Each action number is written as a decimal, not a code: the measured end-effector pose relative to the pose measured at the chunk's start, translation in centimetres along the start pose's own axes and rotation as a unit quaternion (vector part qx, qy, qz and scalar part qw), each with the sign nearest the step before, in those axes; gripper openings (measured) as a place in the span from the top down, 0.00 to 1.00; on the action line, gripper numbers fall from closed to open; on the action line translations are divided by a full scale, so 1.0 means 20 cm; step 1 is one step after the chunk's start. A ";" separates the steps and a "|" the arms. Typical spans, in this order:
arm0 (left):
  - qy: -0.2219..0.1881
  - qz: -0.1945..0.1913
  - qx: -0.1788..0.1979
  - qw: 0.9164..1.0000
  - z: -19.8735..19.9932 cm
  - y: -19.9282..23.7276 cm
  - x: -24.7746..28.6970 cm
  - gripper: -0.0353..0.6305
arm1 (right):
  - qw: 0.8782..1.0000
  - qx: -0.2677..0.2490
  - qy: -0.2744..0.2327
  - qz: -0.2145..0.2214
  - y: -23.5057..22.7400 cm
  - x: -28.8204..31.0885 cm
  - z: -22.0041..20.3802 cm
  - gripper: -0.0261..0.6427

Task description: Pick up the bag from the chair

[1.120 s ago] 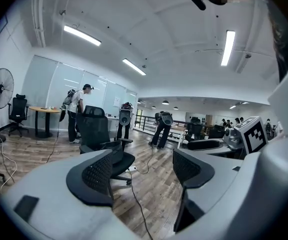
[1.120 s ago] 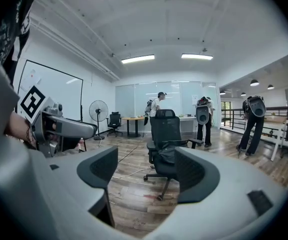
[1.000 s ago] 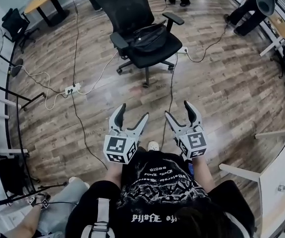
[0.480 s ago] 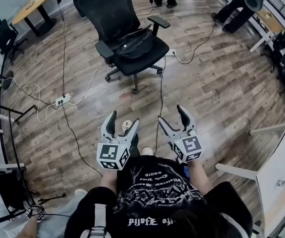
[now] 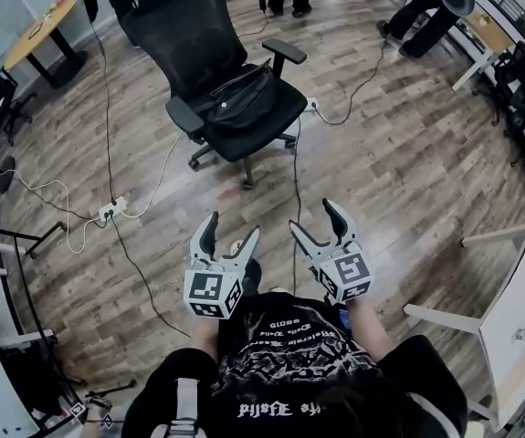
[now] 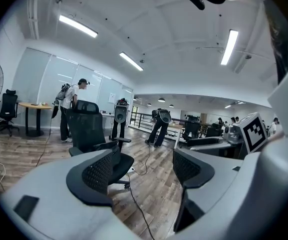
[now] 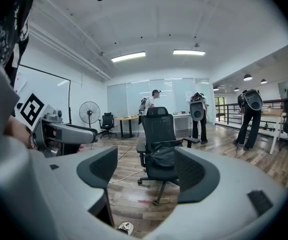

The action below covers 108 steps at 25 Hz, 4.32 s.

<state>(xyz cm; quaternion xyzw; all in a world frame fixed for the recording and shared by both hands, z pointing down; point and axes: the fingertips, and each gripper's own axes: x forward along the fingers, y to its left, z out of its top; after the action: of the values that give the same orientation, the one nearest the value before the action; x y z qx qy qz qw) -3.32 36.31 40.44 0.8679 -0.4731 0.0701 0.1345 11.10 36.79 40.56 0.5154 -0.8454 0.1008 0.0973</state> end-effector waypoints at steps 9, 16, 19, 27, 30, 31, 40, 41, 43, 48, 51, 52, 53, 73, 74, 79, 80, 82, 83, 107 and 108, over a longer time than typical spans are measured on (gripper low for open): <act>-0.006 -0.027 -0.005 1.000 0.18 0.41 0.34 0.37 | 1.000 -0.009 -0.002 -0.024 -0.06 0.49 0.19 0.43; 0.009 -0.053 0.000 0.999 0.26 0.65 0.51 0.37 | 0.999 -0.005 -0.002 -0.043 -0.06 0.78 0.28 0.44; 0.014 -0.063 0.000 0.998 0.28 0.73 0.56 0.37 | 0.999 -0.001 -0.004 -0.050 -0.05 0.86 0.30 0.44; 0.015 -0.081 0.005 0.997 0.33 0.84 0.68 0.37 | 0.997 0.011 -0.002 -0.074 -0.08 0.96 0.31 0.44; 0.015 -0.083 0.000 0.996 0.33 0.85 0.72 0.37 | 0.997 0.008 0.002 -0.079 -0.11 0.98 0.32 0.44; 0.015 -0.082 -0.003 0.996 0.33 0.85 0.73 0.37 | 0.997 0.008 0.003 -0.079 -0.12 0.98 0.32 0.44; 0.029 -0.061 -0.007 0.998 0.29 0.93 0.85 0.37 | 0.998 0.020 0.016 -0.050 -0.21 1.17 0.28 0.44; 0.029 -0.054 -0.009 0.998 0.29 0.96 0.88 0.37 | 0.999 0.019 0.017 -0.041 -0.22 1.23 0.28 0.44; 0.028 -0.041 -0.013 0.999 0.31 1.01 0.96 0.37 | 0.999 0.016 0.018 -0.024 -0.26 1.33 0.30 0.44; 0.040 -0.007 -0.026 0.999 0.35 1.11 1.20 0.37 | 1.000 0.016 0.022 0.016 -0.47 1.61 0.38 0.44; 0.051 0.008 -0.033 0.998 0.39 1.16 1.41 0.37 | 0.999 0.020 0.029 0.037 -0.63 1.79 0.42 0.44; 0.054 0.011 -0.034 0.998 0.40 1.17 1.49 0.37 | 0.998 0.022 0.032 0.044 -0.69 1.85 0.43 0.44; 0.058 0.013 -0.035 0.998 0.42 1.18 1.57 0.37 | 0.998 0.023 0.034 0.051 -0.75 1.90 0.44 0.44; 0.088 0.111 -0.058 0.988 0.56 1.32 2.42 0.37 | 0.981 0.008 0.067 0.182 -1.42 2.59 0.57 0.44; 0.089 0.114 -0.059 0.988 0.56 1.32 2.42 0.37 | 0.980 0.008 0.067 0.185 -1.42 2.60 0.57 0.44; 0.096 0.118 -0.062 0.986 0.53 1.34 2.41 0.37 | 0.979 0.010 0.071 0.190 -1.41 2.60 0.55 0.44; 0.098 0.118 -0.062 0.986 0.52 1.34 2.41 0.37 | 0.979 0.009 0.072 0.189 -1.40 2.60 0.55 0.44; 0.103 0.117 -0.061 0.986 0.50 1.36 2.40 0.37 | 0.979 0.004 0.073 0.188 -1.39 2.60 0.54 0.44; 0.106 0.116 -0.059 0.986 0.50 1.37 2.39 0.37 | 0.979 0.002 0.075 0.188 -1.38 2.60 0.53 0.44; 0.198 0.096 -0.058 0.974 0.16 1.88 2.72 0.37 | 0.932 -0.134 0.161 0.295 -1.53 3.29 0.32 0.44; 0.208 0.088 -0.054 0.973 0.13 1.89 2.75 0.37 | 0.925 -0.146 0.170 0.307 -1.52 3.32 0.29 0.44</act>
<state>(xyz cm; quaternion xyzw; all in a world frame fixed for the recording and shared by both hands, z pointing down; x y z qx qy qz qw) -5.23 -28.02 57.98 0.7809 -0.5123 0.2349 0.2694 8.01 -34.97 54.99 0.1857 -0.9384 0.0872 0.2782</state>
